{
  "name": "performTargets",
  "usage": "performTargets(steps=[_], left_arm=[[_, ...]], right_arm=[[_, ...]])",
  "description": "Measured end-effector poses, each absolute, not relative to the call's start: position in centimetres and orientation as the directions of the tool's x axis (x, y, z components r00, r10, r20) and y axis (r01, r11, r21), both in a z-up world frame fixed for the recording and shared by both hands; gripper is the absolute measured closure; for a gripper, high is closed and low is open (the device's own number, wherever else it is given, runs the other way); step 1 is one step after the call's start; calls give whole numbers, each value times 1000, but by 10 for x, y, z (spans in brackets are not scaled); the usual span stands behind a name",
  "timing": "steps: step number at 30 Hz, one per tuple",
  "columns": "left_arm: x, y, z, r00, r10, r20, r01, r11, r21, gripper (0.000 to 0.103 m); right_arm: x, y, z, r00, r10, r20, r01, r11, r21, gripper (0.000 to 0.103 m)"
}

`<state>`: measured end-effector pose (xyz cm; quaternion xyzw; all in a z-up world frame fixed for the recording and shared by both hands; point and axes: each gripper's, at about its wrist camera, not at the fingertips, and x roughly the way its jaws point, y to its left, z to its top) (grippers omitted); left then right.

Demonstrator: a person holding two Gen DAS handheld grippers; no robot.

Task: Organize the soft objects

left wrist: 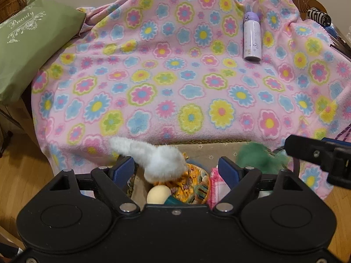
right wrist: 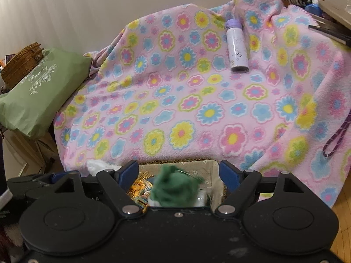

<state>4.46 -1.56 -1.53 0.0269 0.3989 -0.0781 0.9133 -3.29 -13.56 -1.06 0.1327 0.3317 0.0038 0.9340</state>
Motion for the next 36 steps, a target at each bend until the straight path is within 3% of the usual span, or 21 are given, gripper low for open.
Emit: performTargets(steps=[12, 36], left_arm=[[36, -12, -9, 690, -106, -716, 132, 991, -20, 16], [31, -14, -11, 690, -96, -717, 127, 992, -11, 16]], right_arm=[[-47, -132, -10, 772, -7, -636, 117, 985, 130, 21], [-50, -136, -15, 758, -16, -652, 142, 980, 142, 20]])
